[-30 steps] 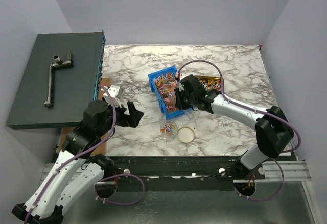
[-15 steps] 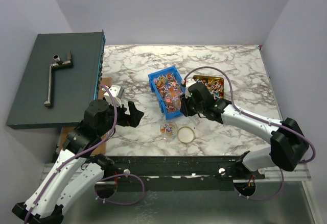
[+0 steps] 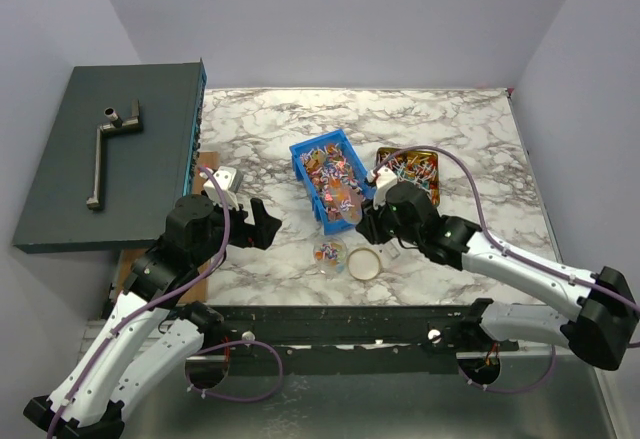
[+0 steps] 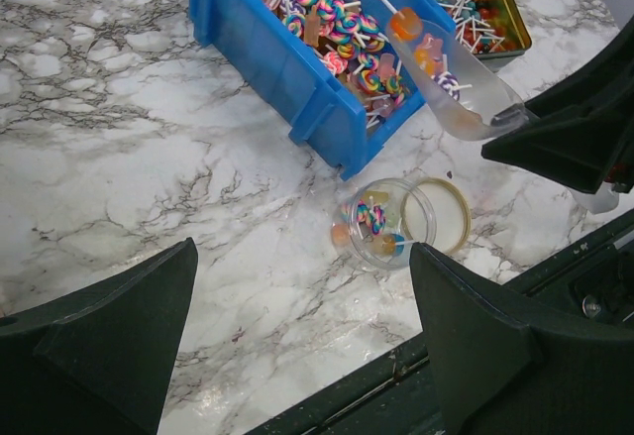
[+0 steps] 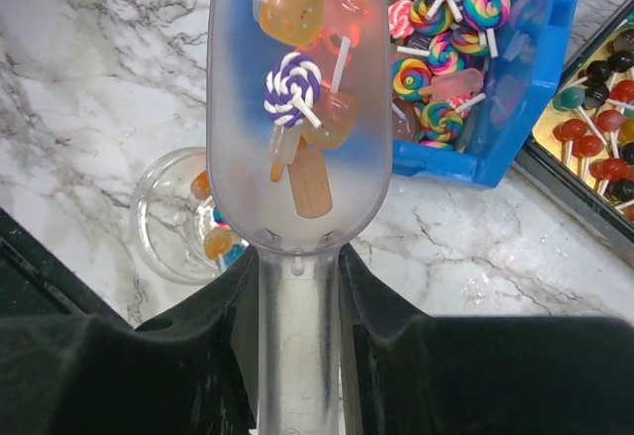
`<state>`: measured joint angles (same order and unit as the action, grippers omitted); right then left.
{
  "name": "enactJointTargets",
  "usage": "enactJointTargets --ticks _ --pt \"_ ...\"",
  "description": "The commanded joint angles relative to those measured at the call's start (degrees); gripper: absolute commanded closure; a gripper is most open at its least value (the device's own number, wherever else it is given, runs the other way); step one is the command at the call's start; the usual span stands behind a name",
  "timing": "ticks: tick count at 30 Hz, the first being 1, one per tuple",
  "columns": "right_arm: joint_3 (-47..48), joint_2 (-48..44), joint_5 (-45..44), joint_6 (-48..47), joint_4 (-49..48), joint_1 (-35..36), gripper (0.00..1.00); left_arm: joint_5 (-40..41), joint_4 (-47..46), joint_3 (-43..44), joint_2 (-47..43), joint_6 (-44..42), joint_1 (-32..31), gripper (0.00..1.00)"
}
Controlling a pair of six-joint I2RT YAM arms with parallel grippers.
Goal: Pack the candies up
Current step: Place the fake candies in the packing bottle.
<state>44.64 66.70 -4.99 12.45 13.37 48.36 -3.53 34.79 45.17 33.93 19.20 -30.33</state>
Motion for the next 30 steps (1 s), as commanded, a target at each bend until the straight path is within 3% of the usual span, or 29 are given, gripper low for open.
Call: enactJointTargets --ticks 1,14,30 --pt "-1.7 -4.5 -2.9 0.8 0.0 2.6 0.99 0.7 -0.7 -0.8 -0.3 -0.6 0.4 0.1" --pt "0.4 -8.3 -12.7 6.7 9.5 14.4 0.99 0.9 -0.6 -0.8 -0.3 -0.6 0.4 0.1" --pt "6.0 -3.6 -11.0 15.0 24.0 22.3 0.99 0.4 -0.6 -0.7 -0.6 -0.6 0.4 0.1"
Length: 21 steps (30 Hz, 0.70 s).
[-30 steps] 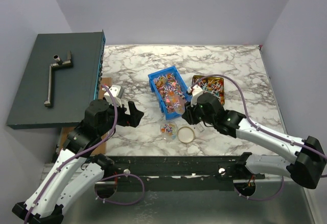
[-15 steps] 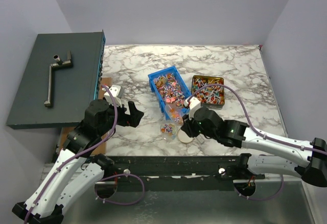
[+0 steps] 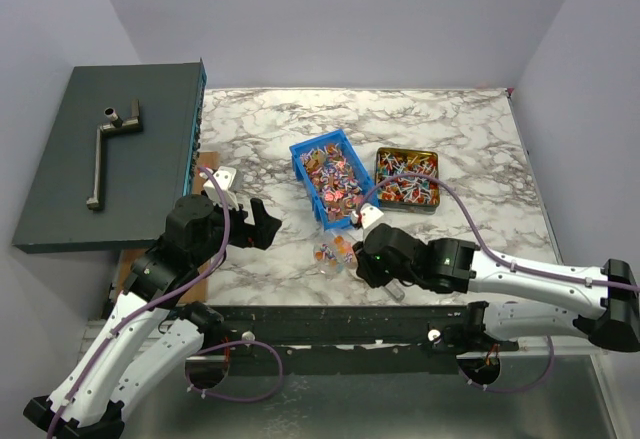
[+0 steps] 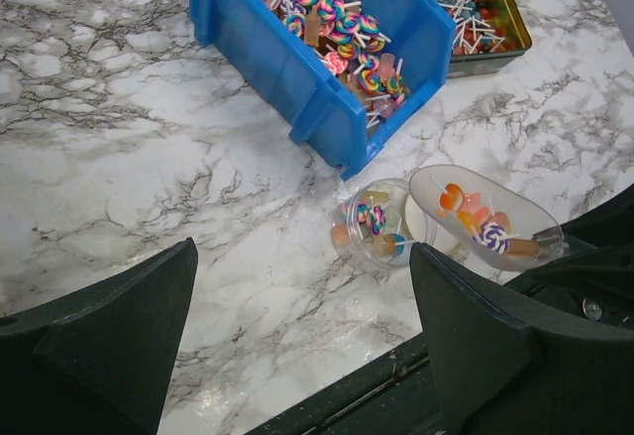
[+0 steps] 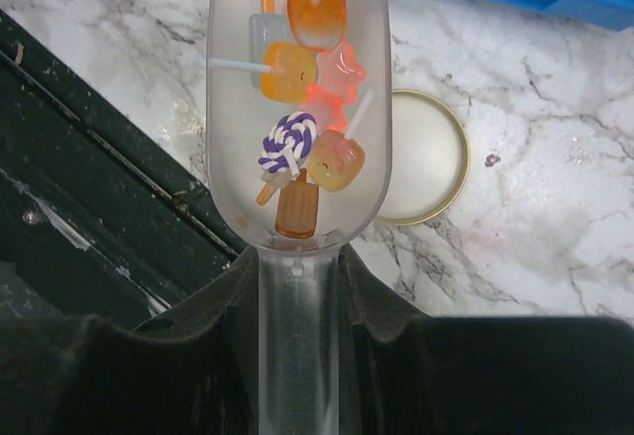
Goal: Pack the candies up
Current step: Place the fake candies in the packing bottle.
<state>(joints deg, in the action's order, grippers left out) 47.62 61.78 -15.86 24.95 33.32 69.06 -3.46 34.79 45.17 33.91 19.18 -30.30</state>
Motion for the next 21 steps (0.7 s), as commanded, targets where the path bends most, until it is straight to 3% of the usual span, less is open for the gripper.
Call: enactJointTargets --ticks 1,21 --pt "3.7 1.8 0.2 2.7 4.8 1.8 0.99 0.3 -0.6 -0.7 -0.7 -0.5 0.4 0.1" --pt "17.0 15.3 4.7 8.8 21.4 2.5 0.99 -2.3 -0.7 -0.8 -4.0 0.0 0.4 0.1"
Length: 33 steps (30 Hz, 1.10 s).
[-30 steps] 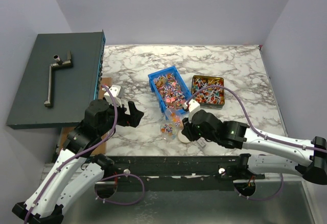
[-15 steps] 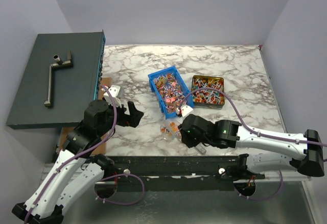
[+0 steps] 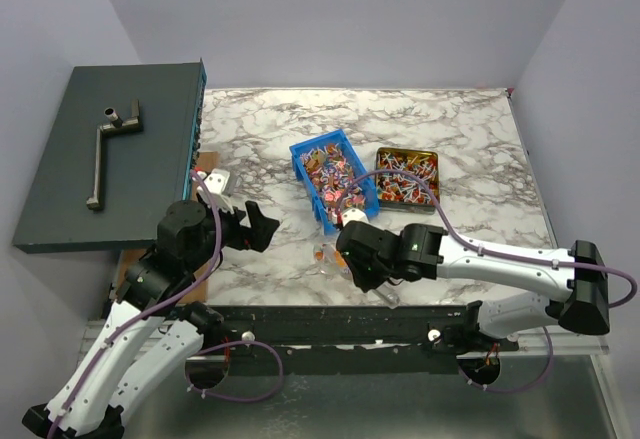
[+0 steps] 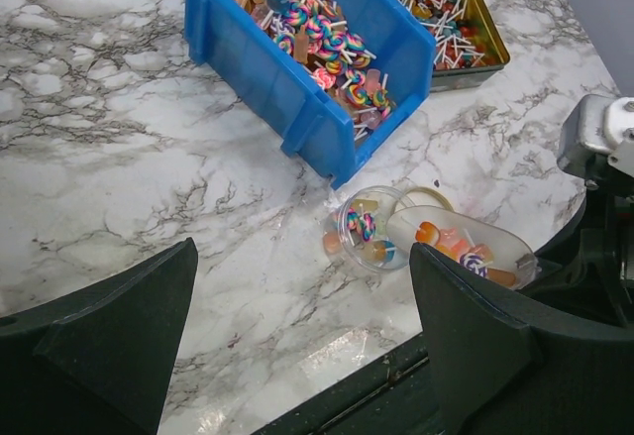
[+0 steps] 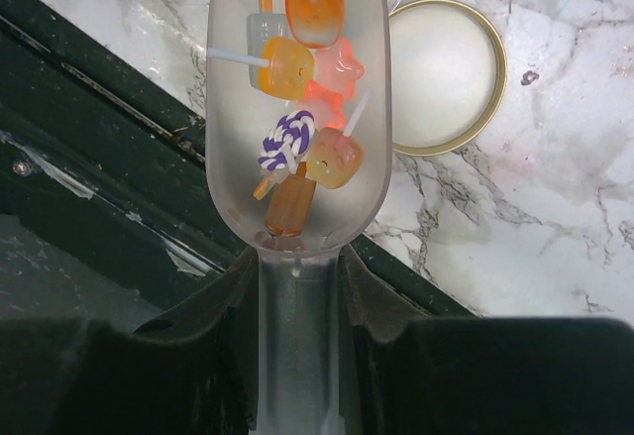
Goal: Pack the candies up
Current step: Place the fake candies in the packing bottle.
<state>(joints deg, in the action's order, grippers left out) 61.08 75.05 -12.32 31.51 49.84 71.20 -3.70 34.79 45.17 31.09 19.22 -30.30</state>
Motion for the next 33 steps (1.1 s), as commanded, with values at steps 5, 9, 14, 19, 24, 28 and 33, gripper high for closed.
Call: enactJointTargets --ticks 5,9,14,19,24,28,33 --pt "7.5 5.7 1.4 4.0 9.5 0.4 0.99 -3.1 -0.8 -0.7 -1.9 0.1 0.4 0.1" --pt "11.2 8.3 2.7 4.5 12.8 0.3 0.99 -3.5 -0.8 -0.8 -2.5 0.1 0.4 0.1" --pt "14.4 10.7 4.4 4.6 16.6 -0.5 0.99 -3.7 -0.8 -0.8 -3.8 0.1 0.4 0.1" --pt "15.7 11.6 8.1 3.5 17.6 -2.6 0.99 -3.8 -0.8 -0.9 -4.8 0.1 0.3 0.1" --pt "17.8 12.9 10.4 2.4 19.1 -4.3 0.99 -3.7 -0.9 -0.9 -5.4 0.2 -0.1 0.1" --pt "19.1 14.0 11.9 1.3 20.7 -5.5 0.99 -3.6 -0.9 -1.0 -5.6 0.1 -0.6 0.1" --pt "20.0 14.1 15.3 0.4 22.0 -7.6 0.99 -3.4 -0.9 -0.9 -5.8 0.1 -1.1 0.1"
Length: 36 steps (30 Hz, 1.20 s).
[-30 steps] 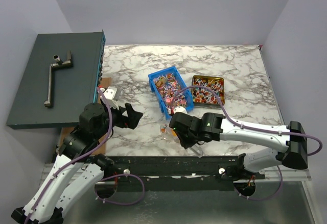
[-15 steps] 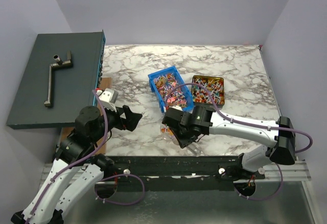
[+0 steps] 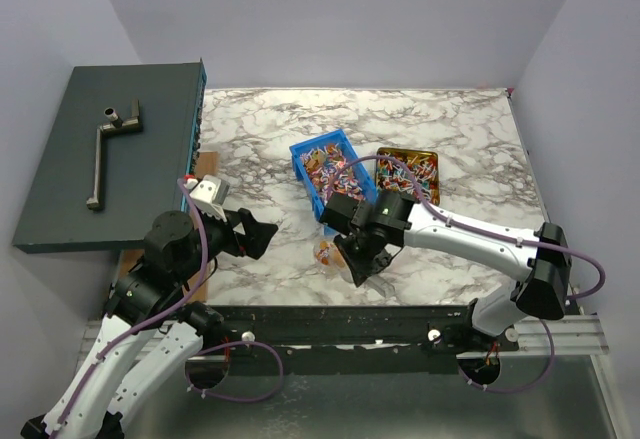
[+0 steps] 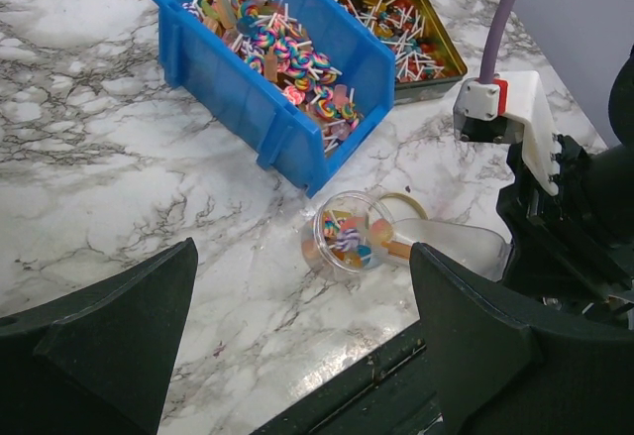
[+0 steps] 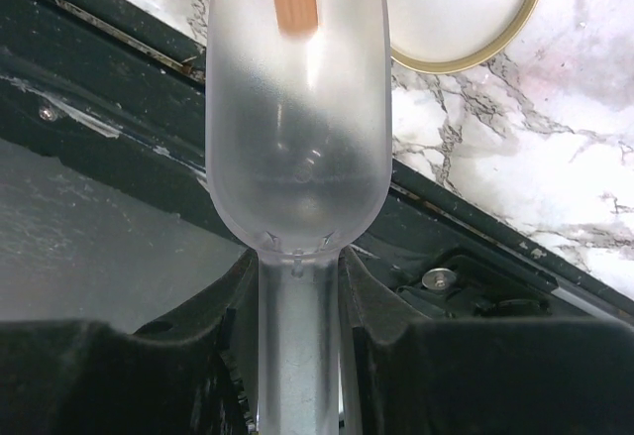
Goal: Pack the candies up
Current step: Place the fake candies in the packing bottle, then scoop the fake candies from the storage box.
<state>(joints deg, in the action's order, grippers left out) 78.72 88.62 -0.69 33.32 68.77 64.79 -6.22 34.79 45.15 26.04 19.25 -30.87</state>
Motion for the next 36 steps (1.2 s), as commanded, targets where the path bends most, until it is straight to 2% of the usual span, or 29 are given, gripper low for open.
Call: enactJointTargets --ticks 1,10,17,24,36 --pt "2.6 0.5 4.2 -1.5 3.3 -1.6 0.99 -0.8 -0.9 -0.9 -0.8 0.0 -0.5 0.1" --pt "2.9 -0.2 9.5 -3.5 4.5 -5.9 0.99 -0.5 -0.8 -0.9 -0.6 -0.1 -1.0 0.1" --pt "5.5 -2.6 7.5 -4.0 4.8 -8.8 0.99 -0.4 -0.8 -0.9 0.0 -0.2 -1.2 0.1" --pt "8.5 -4.2 0.9 -5.4 6.5 -10.8 0.99 -0.6 -0.8 -0.9 0.9 -0.2 -1.3 0.1" --pt "9.6 -7.0 -19.4 -10.4 2.5 -16.6 0.99 -1.2 -0.9 -0.9 2.2 0.0 -1.3 0.1"
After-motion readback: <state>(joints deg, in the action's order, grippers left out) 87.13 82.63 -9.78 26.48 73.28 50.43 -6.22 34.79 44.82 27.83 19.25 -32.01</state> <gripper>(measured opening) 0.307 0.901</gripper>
